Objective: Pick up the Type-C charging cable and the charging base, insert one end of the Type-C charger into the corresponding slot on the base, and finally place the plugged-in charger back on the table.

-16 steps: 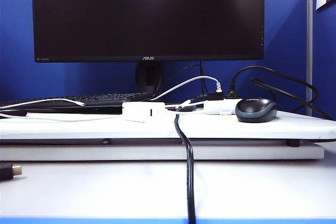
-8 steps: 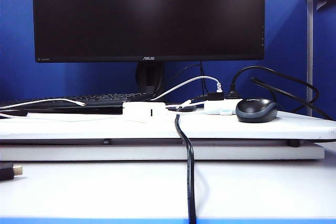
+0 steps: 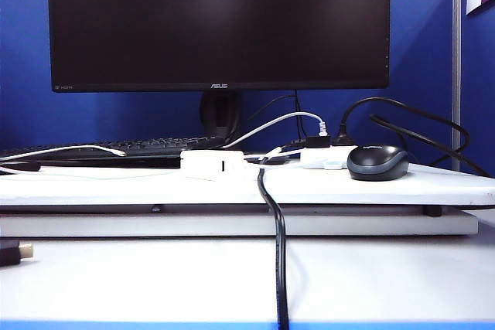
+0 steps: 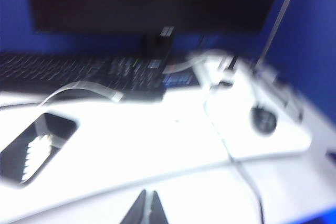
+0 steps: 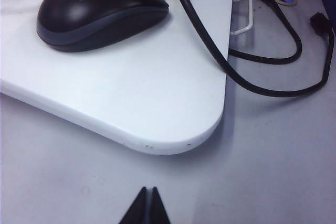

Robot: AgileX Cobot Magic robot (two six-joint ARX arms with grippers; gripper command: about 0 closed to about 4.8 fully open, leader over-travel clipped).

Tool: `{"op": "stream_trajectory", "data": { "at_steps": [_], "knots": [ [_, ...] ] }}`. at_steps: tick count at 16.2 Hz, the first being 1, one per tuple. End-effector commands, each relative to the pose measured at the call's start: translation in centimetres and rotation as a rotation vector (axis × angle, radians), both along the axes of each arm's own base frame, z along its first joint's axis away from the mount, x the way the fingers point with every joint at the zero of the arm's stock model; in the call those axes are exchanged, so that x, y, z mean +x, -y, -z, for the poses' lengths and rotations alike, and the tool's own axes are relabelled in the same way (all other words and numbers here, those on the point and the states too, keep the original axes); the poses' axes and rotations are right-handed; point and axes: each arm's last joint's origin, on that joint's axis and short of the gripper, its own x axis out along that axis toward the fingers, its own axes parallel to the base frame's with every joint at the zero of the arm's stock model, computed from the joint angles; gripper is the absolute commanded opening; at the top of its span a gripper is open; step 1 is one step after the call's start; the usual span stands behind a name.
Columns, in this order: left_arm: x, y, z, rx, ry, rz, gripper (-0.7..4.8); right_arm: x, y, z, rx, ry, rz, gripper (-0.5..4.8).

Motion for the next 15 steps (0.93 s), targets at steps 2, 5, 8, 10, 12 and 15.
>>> {"op": "stream_trajectory", "data": {
  "at_steps": [2,5,8,10,12,15],
  "knots": [
    [4.5,1.4,3.6,-0.051,0.056,-0.002,-0.05,0.0,0.0,-0.1,-0.002,-0.002,0.009,-0.05],
    [11.0,3.2,9.7,-0.065,0.046,-0.049,-0.05,0.0,0.0,-0.1,-0.003,-0.004,0.008,-0.05],
    [12.5,3.7,11.7,-0.077,0.083,-0.048,-0.05,0.0,0.0,-0.1,-0.003,-0.004,0.008,-0.05],
    [13.5,4.0,13.3,-0.086,0.109,-0.047,-0.05,0.0,0.0,-0.1,-0.003,-0.004,0.008,-0.05],
    [14.3,4.1,16.0,-0.060,0.058,-0.114,-0.05,0.0,0.0,-0.1,-0.003,-0.004,0.008,-0.05],
    [14.6,4.1,17.2,-0.028,0.063,-0.113,-0.05,0.0,0.0,-0.1,-0.003,-0.004,0.008,-0.05]
  ]
}}
